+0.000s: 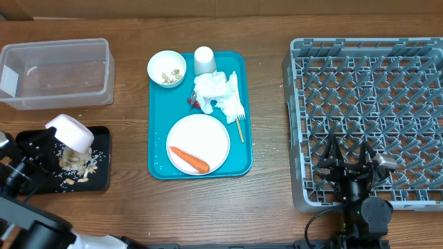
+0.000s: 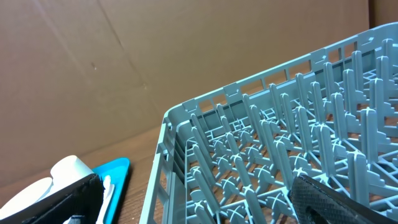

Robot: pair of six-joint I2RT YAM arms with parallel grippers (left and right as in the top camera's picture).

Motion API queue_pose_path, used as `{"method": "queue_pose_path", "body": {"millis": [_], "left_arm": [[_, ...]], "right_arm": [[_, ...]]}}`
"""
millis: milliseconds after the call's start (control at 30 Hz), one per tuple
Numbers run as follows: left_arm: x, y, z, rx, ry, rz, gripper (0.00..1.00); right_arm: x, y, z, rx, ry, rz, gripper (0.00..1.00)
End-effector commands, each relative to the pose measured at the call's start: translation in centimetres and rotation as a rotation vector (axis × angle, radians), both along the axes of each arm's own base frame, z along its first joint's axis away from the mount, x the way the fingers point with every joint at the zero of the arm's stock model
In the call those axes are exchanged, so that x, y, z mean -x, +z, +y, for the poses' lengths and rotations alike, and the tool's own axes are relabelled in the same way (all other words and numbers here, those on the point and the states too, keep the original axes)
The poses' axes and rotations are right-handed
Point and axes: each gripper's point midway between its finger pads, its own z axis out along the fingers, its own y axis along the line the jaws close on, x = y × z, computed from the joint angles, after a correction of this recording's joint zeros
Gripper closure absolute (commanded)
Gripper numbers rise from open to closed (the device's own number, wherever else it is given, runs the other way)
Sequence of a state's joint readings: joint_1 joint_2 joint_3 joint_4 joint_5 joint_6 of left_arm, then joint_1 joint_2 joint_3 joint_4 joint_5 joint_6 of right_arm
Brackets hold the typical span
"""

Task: Sort waste into correct bins and load items into the dishwasher rack
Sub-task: 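Tip the bowl to dump rice and shells onto the black tray, then return the emptied bowl to the teal tray and release it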

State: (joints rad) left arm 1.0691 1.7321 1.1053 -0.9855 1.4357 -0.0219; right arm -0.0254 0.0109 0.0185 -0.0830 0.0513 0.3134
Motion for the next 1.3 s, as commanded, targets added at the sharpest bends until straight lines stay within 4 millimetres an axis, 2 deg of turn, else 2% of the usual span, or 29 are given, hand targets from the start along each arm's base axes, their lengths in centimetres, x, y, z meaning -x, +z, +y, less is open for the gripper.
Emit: {"method": "queue_pose_path", "body": {"millis": [0,100,167,200,300,367,467,567,700,933,1033,1267], "left_arm": [[-0.2,2.8,-2.3,-0.239,-0.066,-0.023,0.96],[-1.0,5.4,-6.0,-0.391,-0.163,-0.066,0.96],[-1.5,5.9,-8.7,-0.525,-0.240,-0.042,0.96],[-1.9,5.6,-10.6,-0.633,-0.292,0.020,0.96],[-2.6,4.4,-12.9,-0.797,-0.344,0.138,0.96],[-3.5,2.6,-16.8,-1.010,-0.426,0.229,0.96],[-4.5,1.3,-19.3,-1.162,-0.439,0.291,0.96],[-6.0,0.0,-20.4,-1.318,-0.382,0.356,0.96],[-7.9,-2.0,-22.2,-1.422,-0.379,0.374,0.96],[-10.8,-6.8,-23.4,-1.408,-0.402,0.415,0.96],[-11.4,-7.4,-23.8,-1.395,-0.409,0.402,0.96],[-12.2,-7.0,-25.4,-1.357,-0.425,0.334,0.96]], "right_arm": [[0.0,-0.2,-0.1,0.007,-0.002,-0.002,0.00],[0.0,-0.2,-0.1,0.007,-0.002,-0.002,0.00],[0.0,-0.2,-0.1,0.007,-0.002,-0.002,0.00],[0.0,-0.2,-0.1,0.007,-0.002,-0.002,0.00],[0.0,-0.2,-0.1,0.007,-0.002,-0.002,0.00],[0.0,-0.2,-0.1,0.007,-0.002,-0.002,0.00],[0.0,-0.2,-0.1,0.007,-0.002,-0.002,0.00],[0.0,-0.2,-0.1,0.007,-0.002,-0.002,0.00],[0.0,-0.2,-0.1,0.007,-0.002,-0.002,0.00],[0.0,-0.2,-0.1,0.007,-0.002,-0.002,0.00],[0.0,-0.2,-0.1,0.007,-0.002,-0.002,0.00],[0.0,-0.2,-0.1,0.007,-0.002,-0.002,0.00]]}}
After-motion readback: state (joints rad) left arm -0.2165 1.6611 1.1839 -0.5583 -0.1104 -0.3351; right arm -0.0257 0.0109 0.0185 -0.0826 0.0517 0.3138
